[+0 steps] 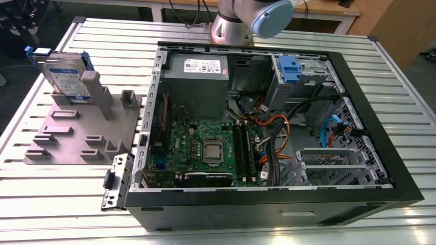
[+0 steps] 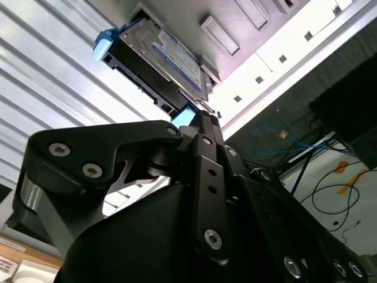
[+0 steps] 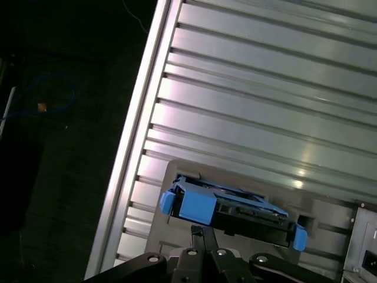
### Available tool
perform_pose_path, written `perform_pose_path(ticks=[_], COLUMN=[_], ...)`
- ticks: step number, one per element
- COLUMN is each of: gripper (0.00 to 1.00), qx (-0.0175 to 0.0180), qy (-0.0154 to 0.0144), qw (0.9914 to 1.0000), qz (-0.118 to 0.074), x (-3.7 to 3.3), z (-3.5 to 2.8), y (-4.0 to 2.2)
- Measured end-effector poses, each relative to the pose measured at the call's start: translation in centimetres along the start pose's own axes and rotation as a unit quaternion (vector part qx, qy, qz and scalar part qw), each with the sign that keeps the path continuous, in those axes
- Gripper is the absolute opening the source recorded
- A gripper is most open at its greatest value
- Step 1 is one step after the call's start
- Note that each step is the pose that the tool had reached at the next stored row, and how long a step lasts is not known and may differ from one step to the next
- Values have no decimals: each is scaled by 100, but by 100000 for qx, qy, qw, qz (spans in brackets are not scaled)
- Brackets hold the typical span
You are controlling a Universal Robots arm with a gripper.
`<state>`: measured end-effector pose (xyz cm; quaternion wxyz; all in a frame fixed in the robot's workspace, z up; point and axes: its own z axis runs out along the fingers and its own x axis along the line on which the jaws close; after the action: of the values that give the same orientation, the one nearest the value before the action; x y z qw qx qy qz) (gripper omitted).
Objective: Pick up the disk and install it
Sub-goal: 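Pick up the disk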
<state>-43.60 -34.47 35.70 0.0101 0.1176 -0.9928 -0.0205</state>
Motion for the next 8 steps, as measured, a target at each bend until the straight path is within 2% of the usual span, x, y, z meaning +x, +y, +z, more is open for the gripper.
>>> perform_pose_path(ticks=[4, 8], gripper=[11, 11], qx=[39, 79], qy=[112, 227], qw=[99966, 99864], qz=[-2609, -5213], x=[0, 0], z=[0, 0], y=[0, 0])
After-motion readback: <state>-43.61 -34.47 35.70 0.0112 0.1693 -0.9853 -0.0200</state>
